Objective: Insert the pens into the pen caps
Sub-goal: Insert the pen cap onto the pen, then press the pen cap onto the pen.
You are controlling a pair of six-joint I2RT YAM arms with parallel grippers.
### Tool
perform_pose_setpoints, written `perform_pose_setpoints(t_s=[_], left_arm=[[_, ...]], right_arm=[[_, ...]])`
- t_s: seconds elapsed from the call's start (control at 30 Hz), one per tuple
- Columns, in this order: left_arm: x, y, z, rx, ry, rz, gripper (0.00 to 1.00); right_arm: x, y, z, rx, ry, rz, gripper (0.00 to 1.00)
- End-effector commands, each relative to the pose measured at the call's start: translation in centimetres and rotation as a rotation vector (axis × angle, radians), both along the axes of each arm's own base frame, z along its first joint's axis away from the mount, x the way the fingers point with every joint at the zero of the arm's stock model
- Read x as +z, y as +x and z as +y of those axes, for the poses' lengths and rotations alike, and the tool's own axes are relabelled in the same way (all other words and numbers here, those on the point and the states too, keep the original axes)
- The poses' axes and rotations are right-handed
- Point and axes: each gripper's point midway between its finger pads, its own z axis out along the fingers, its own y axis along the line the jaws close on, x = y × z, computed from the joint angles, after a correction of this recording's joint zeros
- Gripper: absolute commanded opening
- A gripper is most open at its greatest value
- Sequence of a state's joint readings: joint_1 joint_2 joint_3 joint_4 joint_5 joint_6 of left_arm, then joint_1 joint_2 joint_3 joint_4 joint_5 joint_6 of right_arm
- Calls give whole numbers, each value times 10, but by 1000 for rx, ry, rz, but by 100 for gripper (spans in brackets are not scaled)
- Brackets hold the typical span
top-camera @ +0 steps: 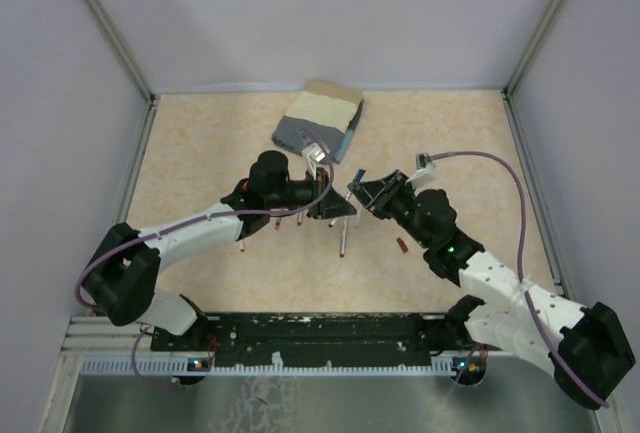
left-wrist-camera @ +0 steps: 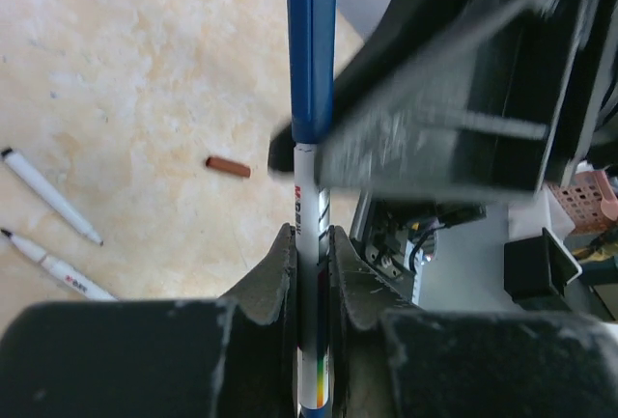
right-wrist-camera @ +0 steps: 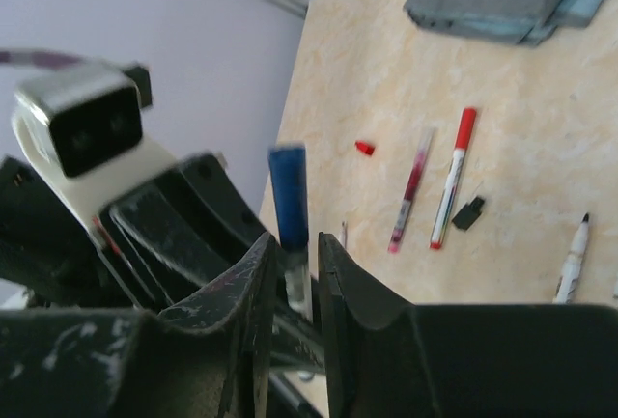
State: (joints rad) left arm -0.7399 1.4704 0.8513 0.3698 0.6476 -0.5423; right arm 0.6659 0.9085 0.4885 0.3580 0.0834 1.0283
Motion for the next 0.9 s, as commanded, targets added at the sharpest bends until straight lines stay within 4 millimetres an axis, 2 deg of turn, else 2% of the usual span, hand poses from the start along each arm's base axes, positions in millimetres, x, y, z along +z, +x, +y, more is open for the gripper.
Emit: perform_pose_setpoints(t_s=[0.0,0.13,0.33,0.47,0.6,0.73,0.87], left_arm=[[56,18,-10,40,-127,-160,0],[59,17,-9,41,-132,-163,0],[62,13,-6,39,-132,-168,0],[61,8,-4,18,-131,-171,0],[61,-3,-4,-32,-145,-171,0],[62,-12,-2,-69,-164,-173,0],[64,-16,-1,-86,-174,-176,0]], right_arm=[[27,-23,14,118,-18,-48,28],[35,-23,4,76,-30,-59,37],[45,-22,-21,-18,-78,-88,38],[72,-20,-42,-93,-143,-154,39],[97,-13,-51,-104,-181,-222,41],[108,-2,-45,-40,-190,-216,41],[124,-4,-26,64,-155,-278,41]])
